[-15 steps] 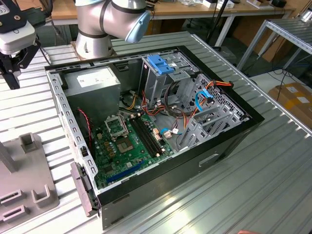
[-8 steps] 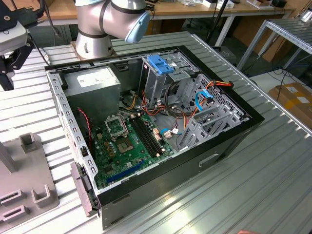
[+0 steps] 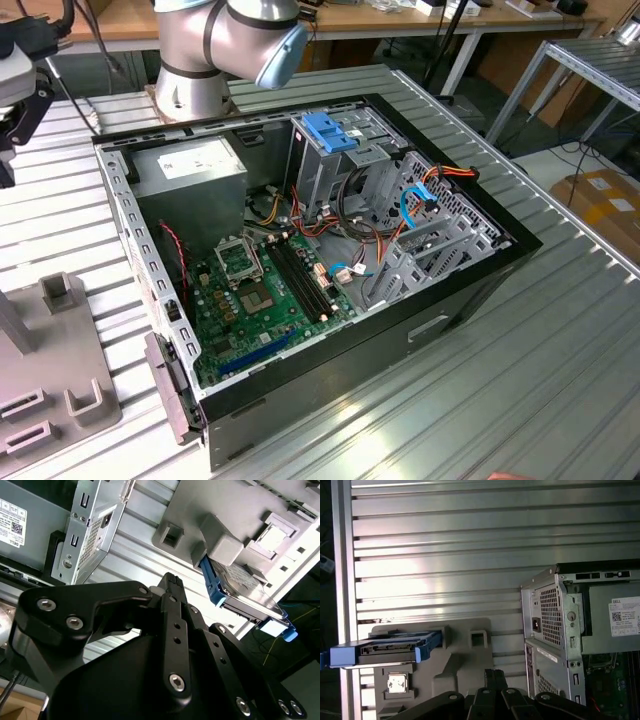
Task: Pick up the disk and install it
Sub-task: 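Reach for the disk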
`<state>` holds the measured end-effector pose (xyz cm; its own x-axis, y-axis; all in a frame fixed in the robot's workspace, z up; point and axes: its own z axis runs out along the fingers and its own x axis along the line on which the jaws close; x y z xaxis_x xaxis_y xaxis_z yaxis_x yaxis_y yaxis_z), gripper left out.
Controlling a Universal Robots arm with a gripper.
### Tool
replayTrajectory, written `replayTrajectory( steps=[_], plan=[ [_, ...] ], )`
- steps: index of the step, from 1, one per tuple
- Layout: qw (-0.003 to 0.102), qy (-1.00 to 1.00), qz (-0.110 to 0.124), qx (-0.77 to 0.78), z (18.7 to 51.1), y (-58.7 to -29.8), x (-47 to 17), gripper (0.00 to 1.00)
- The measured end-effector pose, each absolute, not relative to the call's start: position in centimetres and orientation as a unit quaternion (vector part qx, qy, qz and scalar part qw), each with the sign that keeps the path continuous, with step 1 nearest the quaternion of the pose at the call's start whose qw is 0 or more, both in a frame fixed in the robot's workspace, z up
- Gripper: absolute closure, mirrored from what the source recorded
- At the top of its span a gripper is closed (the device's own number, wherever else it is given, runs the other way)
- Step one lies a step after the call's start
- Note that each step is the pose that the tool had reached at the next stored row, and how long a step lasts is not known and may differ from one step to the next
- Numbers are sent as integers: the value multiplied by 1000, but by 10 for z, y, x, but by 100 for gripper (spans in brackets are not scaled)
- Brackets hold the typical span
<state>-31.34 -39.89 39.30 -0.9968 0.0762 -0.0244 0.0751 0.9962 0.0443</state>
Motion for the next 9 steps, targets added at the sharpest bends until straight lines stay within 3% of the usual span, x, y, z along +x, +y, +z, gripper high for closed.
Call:
replayTrajectory(
  steps=[9],
  plan=[
    [13,999,22,38,393,-399,-323,89]
  ],
)
